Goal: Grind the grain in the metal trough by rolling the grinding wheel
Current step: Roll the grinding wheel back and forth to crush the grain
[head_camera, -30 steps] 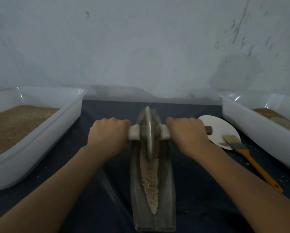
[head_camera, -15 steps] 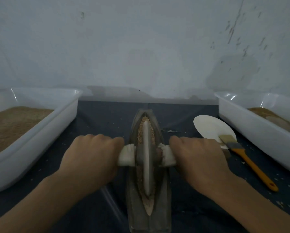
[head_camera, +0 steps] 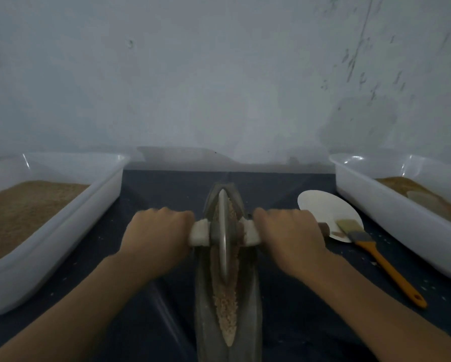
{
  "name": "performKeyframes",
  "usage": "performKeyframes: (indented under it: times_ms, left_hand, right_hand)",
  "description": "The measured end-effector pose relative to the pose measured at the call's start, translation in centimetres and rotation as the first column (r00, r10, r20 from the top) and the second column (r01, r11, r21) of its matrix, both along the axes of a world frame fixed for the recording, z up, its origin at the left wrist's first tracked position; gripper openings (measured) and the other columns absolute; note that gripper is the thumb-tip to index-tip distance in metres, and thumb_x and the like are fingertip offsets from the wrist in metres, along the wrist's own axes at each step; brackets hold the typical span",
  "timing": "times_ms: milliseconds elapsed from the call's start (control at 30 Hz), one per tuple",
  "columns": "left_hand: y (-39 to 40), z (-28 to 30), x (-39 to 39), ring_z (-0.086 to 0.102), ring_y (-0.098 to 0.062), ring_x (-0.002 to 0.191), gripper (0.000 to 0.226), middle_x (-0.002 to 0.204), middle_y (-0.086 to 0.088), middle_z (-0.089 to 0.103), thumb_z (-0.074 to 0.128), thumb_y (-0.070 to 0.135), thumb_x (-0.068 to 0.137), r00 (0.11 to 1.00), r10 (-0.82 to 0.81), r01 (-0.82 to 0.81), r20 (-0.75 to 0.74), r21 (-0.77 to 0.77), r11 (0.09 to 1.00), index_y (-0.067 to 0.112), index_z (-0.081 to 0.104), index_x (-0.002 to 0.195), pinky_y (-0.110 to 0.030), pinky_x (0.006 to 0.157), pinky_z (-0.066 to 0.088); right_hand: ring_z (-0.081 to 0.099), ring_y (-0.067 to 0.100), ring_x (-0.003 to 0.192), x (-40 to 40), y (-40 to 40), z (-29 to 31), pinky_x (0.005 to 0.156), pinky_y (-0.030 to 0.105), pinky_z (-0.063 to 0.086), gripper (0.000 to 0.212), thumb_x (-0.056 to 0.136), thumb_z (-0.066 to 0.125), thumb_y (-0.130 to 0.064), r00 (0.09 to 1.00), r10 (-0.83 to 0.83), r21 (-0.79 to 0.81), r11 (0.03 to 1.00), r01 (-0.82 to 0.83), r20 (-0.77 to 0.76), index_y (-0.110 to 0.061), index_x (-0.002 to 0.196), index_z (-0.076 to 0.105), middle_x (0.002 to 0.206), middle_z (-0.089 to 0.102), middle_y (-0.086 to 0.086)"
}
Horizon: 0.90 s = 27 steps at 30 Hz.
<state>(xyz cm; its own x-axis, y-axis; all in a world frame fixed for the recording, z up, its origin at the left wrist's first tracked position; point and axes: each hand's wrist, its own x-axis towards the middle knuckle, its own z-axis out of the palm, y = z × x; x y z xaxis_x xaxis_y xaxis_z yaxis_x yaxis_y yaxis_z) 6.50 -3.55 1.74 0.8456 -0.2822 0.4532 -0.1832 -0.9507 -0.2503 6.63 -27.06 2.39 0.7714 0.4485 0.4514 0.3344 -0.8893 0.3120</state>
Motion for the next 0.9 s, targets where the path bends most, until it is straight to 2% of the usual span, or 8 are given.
performKeyframes:
  times_ms: [100,200,367,433,567,700,800,900]
  left_hand:
    - [0.6,0.2,-3.5,0.037,-0.012,0.041,0.047,0.050,0.009,0.035,0.075,0.043,0.055,0.990,-0.134,0.132,0.032,0.056,0.990,0.034,0.030,0.065,-0.022,0.043,0.016]
    - [0.8,0.6,-4.8,0.019,-0.008,0.040,0.062,0.050,0.012,0.022,0.082,0.040,0.041,0.990,-0.137,0.134,0.042,0.056,0.989,0.035,0.025,0.065,-0.018,0.046,0.003]
    - [-0.1,-0.3,-0.7,0.053,-0.018,0.055,0.032,0.060,0.008,0.044,0.059,0.043,0.075,0.997,-0.017,0.013,0.072,0.046,0.999,0.030,0.031,0.070,-0.029,0.050,0.022]
    - [-0.3,-0.4,1.2,0.050,-0.019,0.055,0.026,0.061,0.008,0.045,0.055,0.042,0.079,0.998,0.024,-0.023,0.056,-0.010,1.000,0.029,0.034,0.071,-0.028,0.050,0.024]
    - [0.0,-0.6,3.4,0.040,-0.016,0.055,0.020,0.061,0.010,0.039,0.055,0.041,0.081,0.999,0.050,-0.050,-0.002,-0.101,0.994,0.029,0.040,0.073,-0.028,0.053,0.027]
    - [-0.2,0.2,1.2,0.045,-0.013,0.059,0.022,0.064,0.009,0.042,0.052,0.046,0.083,0.997,0.052,-0.054,-0.054,-0.033,0.998,0.032,0.037,0.076,-0.029,0.054,0.029]
    - [-0.2,0.9,-1.9,0.051,-0.011,0.064,0.022,0.070,0.010,0.049,0.052,0.049,0.081,0.994,0.014,-0.013,-0.105,0.018,1.000,0.035,0.034,0.078,-0.029,0.055,0.029]
    - [0.0,1.4,-4.7,0.040,-0.008,0.049,0.043,0.057,0.011,0.033,0.067,0.050,0.064,0.995,-0.060,0.066,-0.082,0.066,0.996,0.036,0.027,0.067,-0.027,0.046,0.018]
  right_hand:
    - [0.051,0.023,0.043,-3.9,-0.4,0.1,0.044,0.027,0.024,0.040,0.045,0.083,-0.014,0.991,0.094,0.024,0.995,-0.097,0.093,-0.017,0.070,0.053,0.056,0.054,0.001]
    - [0.045,0.023,0.038,-4.9,-0.8,-0.1,0.043,0.025,0.023,0.039,0.042,0.079,-0.006,0.989,0.090,0.049,0.994,-0.096,0.117,-0.016,0.065,0.050,0.050,0.048,0.002]
    - [0.059,0.021,0.062,-0.5,0.1,-0.2,0.051,0.028,0.033,0.029,0.070,0.074,-0.024,1.000,-0.012,-0.013,1.000,0.012,-0.003,-0.021,0.085,0.050,0.075,0.061,-0.002]
    - [0.060,0.020,0.071,2.0,0.5,0.1,0.055,0.029,0.033,0.026,0.079,0.068,-0.027,1.000,-0.024,0.007,1.000,0.024,-0.013,-0.023,0.089,0.045,0.085,0.062,-0.003]
    - [0.059,0.023,0.054,3.5,1.6,1.3,0.049,0.028,0.025,0.033,0.060,0.080,-0.017,0.999,-0.030,-0.042,0.999,0.032,0.039,-0.017,0.076,0.051,0.067,0.062,0.002]
    - [0.061,0.023,0.069,1.7,0.9,0.9,0.053,0.029,0.027,0.028,0.073,0.073,-0.022,1.000,0.004,-0.011,1.000,-0.005,-0.015,-0.018,0.089,0.050,0.082,0.064,0.001]
    - [0.053,0.020,0.044,-2.4,0.0,0.7,0.044,0.023,0.019,0.041,0.043,0.086,-0.019,0.999,0.041,0.006,0.999,-0.041,0.022,-0.019,0.069,0.054,0.057,0.057,-0.002]
    - [0.045,0.020,0.037,-5.1,-0.6,0.1,0.042,0.026,0.022,0.032,0.045,0.075,-0.011,0.988,0.103,0.065,0.992,-0.111,0.118,-0.019,0.063,0.051,0.050,0.048,-0.001]
